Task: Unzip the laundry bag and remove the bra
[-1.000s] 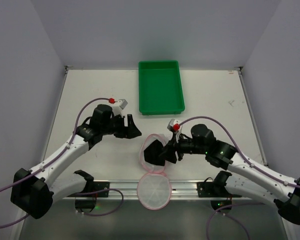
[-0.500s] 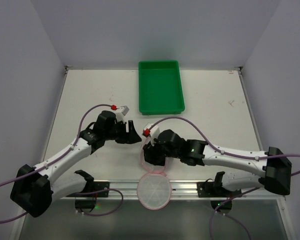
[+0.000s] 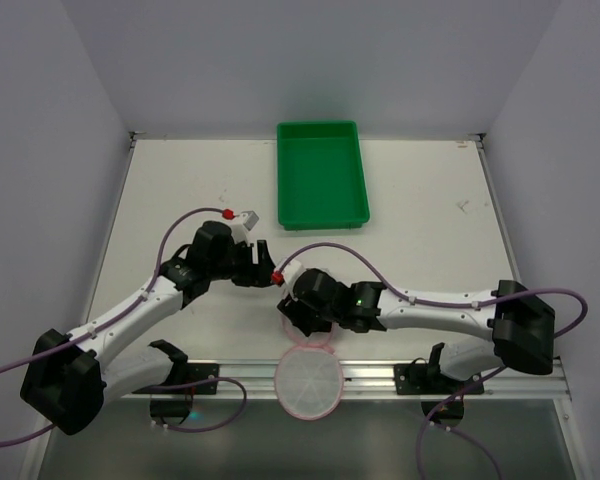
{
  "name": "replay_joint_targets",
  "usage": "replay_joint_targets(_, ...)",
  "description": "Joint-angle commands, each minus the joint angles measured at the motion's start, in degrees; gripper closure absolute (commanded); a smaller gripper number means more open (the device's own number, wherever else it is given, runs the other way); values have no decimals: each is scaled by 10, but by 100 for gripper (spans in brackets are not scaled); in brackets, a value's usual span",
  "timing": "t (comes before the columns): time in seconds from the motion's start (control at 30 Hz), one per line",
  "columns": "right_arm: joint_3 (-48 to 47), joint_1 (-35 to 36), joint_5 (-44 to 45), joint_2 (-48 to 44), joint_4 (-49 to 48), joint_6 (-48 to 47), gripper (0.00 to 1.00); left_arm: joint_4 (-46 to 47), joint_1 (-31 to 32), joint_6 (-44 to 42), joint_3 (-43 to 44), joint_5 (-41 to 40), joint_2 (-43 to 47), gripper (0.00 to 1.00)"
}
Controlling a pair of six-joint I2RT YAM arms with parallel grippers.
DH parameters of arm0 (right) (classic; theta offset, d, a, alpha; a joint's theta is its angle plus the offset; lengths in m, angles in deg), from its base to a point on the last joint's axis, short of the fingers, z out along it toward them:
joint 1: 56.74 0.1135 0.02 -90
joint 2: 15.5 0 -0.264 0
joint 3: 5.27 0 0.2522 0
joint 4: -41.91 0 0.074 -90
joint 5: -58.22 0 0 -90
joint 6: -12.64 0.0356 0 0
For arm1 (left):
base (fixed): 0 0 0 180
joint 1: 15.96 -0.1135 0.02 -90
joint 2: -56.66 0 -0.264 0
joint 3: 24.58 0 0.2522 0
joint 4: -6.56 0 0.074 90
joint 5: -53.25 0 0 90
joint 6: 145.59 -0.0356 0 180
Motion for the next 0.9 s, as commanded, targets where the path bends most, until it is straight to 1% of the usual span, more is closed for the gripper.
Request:
replay_joint_targets(0.0, -21, 2, 20, 9, 10, -15, 39, 32, 2, 7, -3, 20, 3, 31)
replay_joint_targets(0.07, -19, 2, 20, 13, 10, -14, 46, 36, 2, 9, -5, 28, 3, 32)
replay_joint_targets(0.1, -17, 2, 20, 14, 8, -14, 57, 38, 3, 9, -5, 30, 4, 32)
replay_joint_targets(0.17, -15, 2, 27, 13, 6, -16, 72, 38, 3, 11, -6, 36, 5, 32)
replay_joint_targets(0.2, -12, 1, 27, 11, 2, -16, 88, 40, 3, 12, -7, 38, 6, 32)
replay_joint_targets(0.23, -10, 0, 26, 6, -2, -16, 95, 40, 2, 15, -6, 44, 8, 32)
replay_joint_targets(0.27, -8, -1, 22, -5, -6, -14, 100, 43, 3, 16, -7, 46, 11, 32)
replay_joint_targets(0.5, 19, -18, -5, -70, -69, -6, 100, 56, 8, 31, -7, 50, 21, 32)
replay_joint_targets(0.67, 32, -41, -23, -99, -89, 1, 100, 67, 23, 40, -7, 46, 9, 33)
replay_joint_targets(0.77, 42, -48, -28, -118, -96, 3, 100, 76, 32, 47, -9, 40, 0, 36)
replay_joint_targets(0.87, 54, -59, -44, -144, -115, 14, 100, 91, 46, 54, -8, 33, -13, 43)
